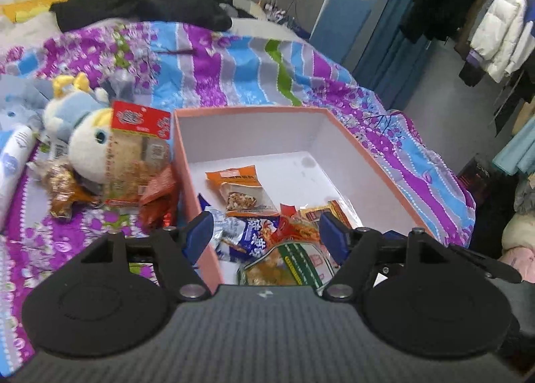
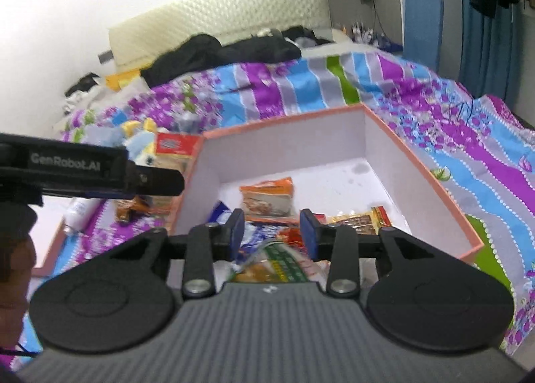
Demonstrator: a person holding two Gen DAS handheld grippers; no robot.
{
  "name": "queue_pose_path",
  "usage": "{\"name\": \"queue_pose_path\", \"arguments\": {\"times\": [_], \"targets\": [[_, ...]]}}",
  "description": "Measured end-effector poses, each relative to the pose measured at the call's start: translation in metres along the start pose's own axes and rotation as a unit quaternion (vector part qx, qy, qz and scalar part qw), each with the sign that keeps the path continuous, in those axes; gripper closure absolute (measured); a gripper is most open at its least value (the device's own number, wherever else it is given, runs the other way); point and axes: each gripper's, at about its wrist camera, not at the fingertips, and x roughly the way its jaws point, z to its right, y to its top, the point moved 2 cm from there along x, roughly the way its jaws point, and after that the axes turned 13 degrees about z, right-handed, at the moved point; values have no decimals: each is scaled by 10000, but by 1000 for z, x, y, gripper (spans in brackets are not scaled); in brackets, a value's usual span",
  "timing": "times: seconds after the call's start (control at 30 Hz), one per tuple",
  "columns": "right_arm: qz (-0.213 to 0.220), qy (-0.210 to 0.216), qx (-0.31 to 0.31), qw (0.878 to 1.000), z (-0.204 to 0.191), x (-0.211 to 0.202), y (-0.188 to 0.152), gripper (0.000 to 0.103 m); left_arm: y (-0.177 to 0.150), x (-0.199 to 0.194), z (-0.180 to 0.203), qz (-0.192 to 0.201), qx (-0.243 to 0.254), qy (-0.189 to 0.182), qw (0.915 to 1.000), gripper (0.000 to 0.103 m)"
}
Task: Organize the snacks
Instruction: 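Open the left gripper over the box while the right gripper releases its bag, then move both tools away from the box back to the snack pile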
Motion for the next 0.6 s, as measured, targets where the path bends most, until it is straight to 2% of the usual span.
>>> {"name": "queue_pose_path", "arguments": {"times": [0.2, 0.5, 0.6], "targets": [[184, 77, 19, 9998, -26, -44, -1, 63, -8, -62, -1, 262, 87, -15, 9996, 29], [281, 237, 7, 9993, -52, -92, -17, 63, -42, -129, -9, 355, 73, 99, 9993, 29], [295, 268, 19, 9992, -60, -104, -26, 63, -54, -151, -9, 553, 153, 191, 9982, 29]]}}
